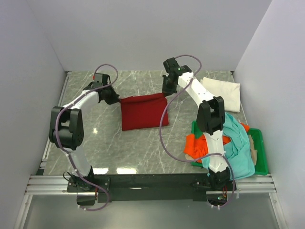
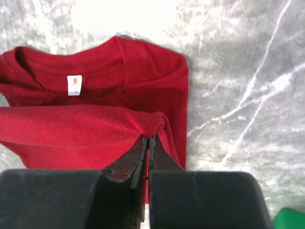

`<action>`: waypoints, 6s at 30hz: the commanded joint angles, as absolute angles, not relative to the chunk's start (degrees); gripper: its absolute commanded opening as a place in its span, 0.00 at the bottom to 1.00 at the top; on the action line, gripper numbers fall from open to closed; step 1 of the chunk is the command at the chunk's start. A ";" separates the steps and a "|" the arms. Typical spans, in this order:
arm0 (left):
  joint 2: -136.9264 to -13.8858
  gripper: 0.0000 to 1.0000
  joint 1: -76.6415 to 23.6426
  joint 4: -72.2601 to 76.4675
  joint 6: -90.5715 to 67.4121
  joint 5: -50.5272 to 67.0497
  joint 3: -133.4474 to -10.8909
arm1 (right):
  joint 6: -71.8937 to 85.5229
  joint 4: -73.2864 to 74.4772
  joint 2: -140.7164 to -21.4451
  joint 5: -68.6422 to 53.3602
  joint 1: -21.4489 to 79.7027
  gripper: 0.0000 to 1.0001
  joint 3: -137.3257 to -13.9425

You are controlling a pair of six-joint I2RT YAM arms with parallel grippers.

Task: Fold and stack the t-shirts
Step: Fold the tshirt, then neatly place the folded tshirt to the corner

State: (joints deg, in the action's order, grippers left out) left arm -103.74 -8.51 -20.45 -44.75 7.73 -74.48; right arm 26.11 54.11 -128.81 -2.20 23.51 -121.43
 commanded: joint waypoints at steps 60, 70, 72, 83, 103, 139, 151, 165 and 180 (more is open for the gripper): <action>-108.10 0.40 -6.24 -2.46 -35.07 18.81 -57.92 | 18.98 20.92 -121.72 -34.01 14.85 0.79 -82.88; -109.95 0.22 -6.24 -0.44 -34.89 20.56 -56.08 | 19.69 21.09 -125.77 -32.43 15.47 0.77 -83.41; -110.13 0.20 -6.24 -0.44 -34.80 20.65 -55.90 | 20.04 20.83 -126.30 -32.26 15.82 0.76 -82.88; -110.13 0.17 -6.42 1.32 -35.16 21.97 -55.11 | 20.92 22.50 -128.23 -32.17 18.81 0.66 -86.21; -104.15 0.54 -6.50 -2.19 -36.47 23.03 -57.92 | 12.41 39.01 -124.28 -11.61 19.34 0.00 -98.87; -100.46 0.55 -6.50 -1.05 -37.00 22.68 -51.33 | -5.10 54.23 -123.39 27.60 9.32 0.00 -124.17; -101.86 0.55 -6.50 -1.23 -36.74 22.15 -51.59 | -4.83 56.69 -123.58 27.33 6.50 0.00 -131.83; -102.92 0.55 -6.50 -1.32 -36.74 22.24 -51.59 | -3.87 57.57 -121.03 24.44 2.73 0.00 -134.46; -103.27 0.55 -6.50 -0.70 -36.91 22.32 -50.45 | -0.79 60.03 -119.27 18.37 1.58 0.00 -139.40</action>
